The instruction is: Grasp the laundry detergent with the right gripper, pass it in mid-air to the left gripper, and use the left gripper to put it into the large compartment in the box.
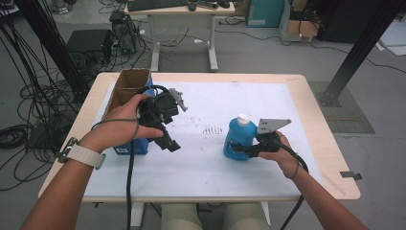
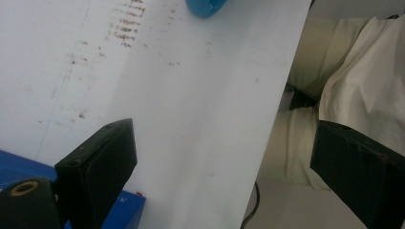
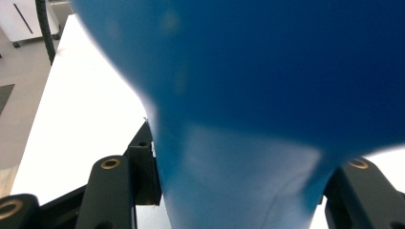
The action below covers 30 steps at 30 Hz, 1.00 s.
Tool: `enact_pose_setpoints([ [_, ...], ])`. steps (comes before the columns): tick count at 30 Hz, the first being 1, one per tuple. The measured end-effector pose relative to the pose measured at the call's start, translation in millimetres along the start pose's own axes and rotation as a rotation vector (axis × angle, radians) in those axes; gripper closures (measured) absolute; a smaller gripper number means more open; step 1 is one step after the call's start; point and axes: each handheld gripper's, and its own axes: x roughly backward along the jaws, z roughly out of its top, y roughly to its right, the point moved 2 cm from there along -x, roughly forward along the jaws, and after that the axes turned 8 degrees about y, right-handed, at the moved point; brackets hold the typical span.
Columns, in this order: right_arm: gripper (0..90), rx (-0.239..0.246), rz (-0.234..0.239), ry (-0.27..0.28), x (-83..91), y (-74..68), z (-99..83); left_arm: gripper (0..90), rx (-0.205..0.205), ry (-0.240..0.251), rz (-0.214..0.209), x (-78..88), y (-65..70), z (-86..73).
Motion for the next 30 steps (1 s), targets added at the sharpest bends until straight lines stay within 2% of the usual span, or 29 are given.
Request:
enact_pose_setpoints([
  [30,42.1,0.008,0.003,-0.004,0.4,0.8,-0.4,9.0,-0.005,-0.002,-0.003,2.3,-0.8,7.0],
])
